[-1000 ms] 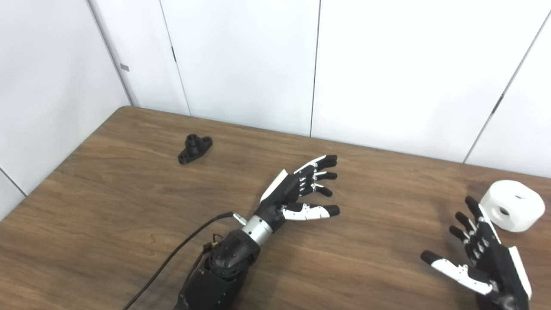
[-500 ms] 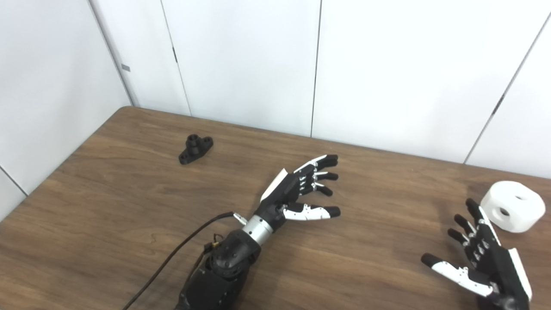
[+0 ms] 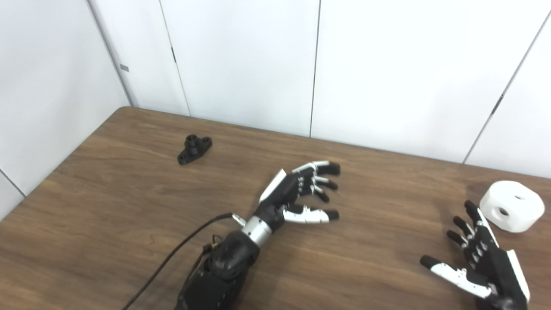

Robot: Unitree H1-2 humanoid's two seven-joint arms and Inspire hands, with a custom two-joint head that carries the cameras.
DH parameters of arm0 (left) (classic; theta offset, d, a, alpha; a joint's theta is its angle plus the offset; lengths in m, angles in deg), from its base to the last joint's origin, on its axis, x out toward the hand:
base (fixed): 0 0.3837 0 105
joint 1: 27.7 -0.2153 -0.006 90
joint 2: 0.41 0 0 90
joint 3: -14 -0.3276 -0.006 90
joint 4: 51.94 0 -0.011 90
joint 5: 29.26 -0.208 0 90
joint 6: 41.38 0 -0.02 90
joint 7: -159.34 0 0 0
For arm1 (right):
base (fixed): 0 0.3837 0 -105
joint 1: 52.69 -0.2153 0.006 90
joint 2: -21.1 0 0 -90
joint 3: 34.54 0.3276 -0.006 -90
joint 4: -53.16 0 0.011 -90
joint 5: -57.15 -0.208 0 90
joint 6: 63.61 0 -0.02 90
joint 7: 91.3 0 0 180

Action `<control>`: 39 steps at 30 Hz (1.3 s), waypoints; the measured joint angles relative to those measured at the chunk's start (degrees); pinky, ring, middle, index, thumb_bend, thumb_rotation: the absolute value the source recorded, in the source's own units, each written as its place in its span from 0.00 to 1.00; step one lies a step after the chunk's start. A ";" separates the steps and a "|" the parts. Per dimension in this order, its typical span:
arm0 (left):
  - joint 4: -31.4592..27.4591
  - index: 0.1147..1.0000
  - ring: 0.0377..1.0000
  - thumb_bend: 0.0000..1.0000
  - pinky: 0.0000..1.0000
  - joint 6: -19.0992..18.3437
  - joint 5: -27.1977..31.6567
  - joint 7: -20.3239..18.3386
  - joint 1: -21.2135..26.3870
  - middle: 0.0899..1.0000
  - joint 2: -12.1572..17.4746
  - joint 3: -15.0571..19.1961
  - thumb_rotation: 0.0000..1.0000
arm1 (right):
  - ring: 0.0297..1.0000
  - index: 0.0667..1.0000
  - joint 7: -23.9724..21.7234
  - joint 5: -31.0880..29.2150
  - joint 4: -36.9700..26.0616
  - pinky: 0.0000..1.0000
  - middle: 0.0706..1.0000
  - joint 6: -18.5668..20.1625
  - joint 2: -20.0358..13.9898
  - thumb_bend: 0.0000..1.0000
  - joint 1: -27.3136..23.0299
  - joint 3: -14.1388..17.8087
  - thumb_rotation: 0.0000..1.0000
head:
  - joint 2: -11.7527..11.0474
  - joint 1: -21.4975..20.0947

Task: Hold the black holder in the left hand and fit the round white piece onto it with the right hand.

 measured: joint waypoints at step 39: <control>-14.68 0.72 0.84 0.78 0.75 -14.83 -14.30 6.50 5.05 0.83 16.00 7.97 0.03 | 0.91 0.93 -1.88 -0.98 0.39 0.85 0.99 -0.03 -1.11 0.78 0.14 0.37 0.16 | -0.09 1.84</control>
